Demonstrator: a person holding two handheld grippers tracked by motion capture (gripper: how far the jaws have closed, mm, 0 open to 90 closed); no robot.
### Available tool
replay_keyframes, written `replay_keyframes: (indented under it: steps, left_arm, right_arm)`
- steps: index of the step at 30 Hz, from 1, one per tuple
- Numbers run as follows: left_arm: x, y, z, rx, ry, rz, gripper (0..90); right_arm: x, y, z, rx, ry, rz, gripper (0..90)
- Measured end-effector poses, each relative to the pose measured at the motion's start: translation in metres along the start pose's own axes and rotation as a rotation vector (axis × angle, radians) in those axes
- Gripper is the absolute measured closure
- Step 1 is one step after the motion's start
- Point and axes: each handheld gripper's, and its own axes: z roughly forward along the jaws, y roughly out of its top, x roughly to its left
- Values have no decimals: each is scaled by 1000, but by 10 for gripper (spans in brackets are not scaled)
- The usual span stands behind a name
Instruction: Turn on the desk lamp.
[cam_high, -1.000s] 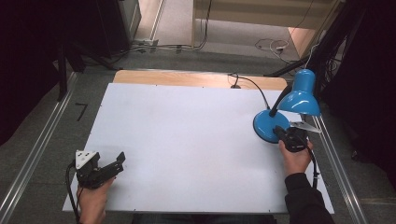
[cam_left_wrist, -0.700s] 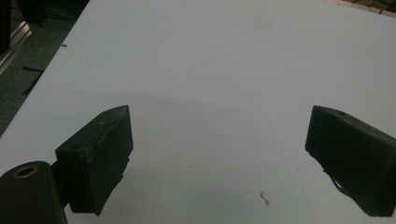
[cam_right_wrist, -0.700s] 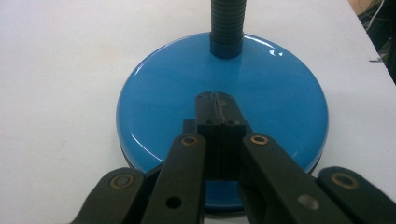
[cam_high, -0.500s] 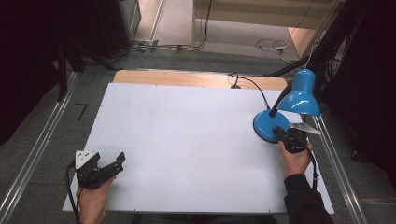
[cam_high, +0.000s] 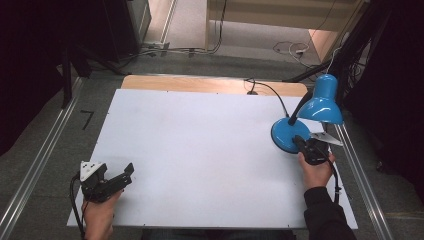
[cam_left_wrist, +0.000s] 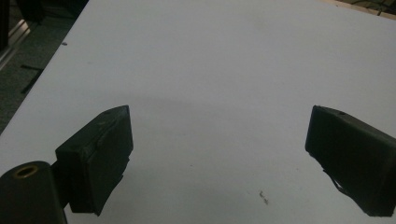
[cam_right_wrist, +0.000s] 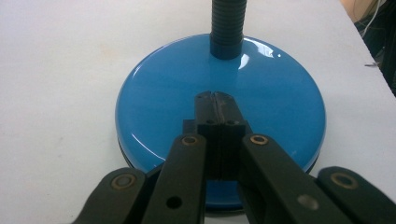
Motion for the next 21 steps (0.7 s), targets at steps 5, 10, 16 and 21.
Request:
replay_keyframes:
  steps: [5,10,16,21]
  left_arm:
    - [0,0,0,1,0,1,82]
    - [0,0,0,2,1,1,82]
    - [0,0,0,3,0,0,82]
    - [0,0,0,3,0,-1,82]
  right_arm:
    - [0,0,0,-1,1,0,878]
    - [0,0,0,-3,2,0,878]
    - [0,-1,0,-4,3,1,879]
    - [0,-1,-1,13,3,-4,879]
